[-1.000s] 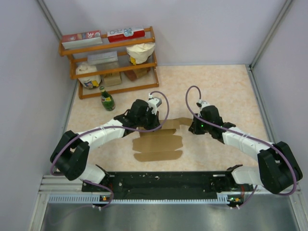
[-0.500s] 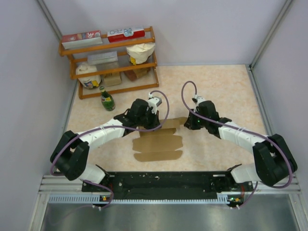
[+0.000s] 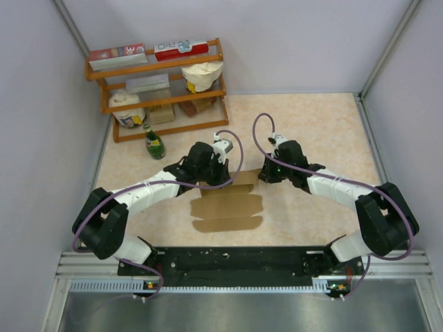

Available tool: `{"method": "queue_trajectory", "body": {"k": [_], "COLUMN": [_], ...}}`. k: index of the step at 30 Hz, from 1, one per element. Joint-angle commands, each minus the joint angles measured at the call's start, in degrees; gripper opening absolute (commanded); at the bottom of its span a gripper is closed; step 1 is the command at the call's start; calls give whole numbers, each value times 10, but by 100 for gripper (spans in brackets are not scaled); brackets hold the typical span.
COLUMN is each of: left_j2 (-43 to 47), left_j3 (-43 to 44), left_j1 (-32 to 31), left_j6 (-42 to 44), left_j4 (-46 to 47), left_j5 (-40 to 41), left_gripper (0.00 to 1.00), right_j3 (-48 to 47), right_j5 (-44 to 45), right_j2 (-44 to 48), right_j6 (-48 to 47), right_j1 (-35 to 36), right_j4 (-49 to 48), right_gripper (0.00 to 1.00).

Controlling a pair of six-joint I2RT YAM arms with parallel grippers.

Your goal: Fold the paper box

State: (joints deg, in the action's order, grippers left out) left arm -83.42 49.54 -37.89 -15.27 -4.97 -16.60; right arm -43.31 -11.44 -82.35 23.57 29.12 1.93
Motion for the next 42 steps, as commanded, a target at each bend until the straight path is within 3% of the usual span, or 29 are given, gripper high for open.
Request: {"method": "queue_trajectory", "body": {"k": [1,31,37,42], "left_j2": [6,13,20,26], "left_j3": [16,19,19,19], "left_j1": [-1,-2,-2,-2], "left_j6": [4,0,1,2], "left_j4": [2,4,3,0], "left_j5": [4,-2,3,6], "left_gripper": [0,0,0,0], "right_j3": [-30,-32,-46,-42], "right_j5": [-7,-74,-3,79], "right_j2": [-15,-50,-26,16], "right_j6": [-1,63,20,-23], "right_j1": [16,43,43,43], "right_j4": [-31,-100,-21,49], "right_gripper": [6,7,8,15]}}
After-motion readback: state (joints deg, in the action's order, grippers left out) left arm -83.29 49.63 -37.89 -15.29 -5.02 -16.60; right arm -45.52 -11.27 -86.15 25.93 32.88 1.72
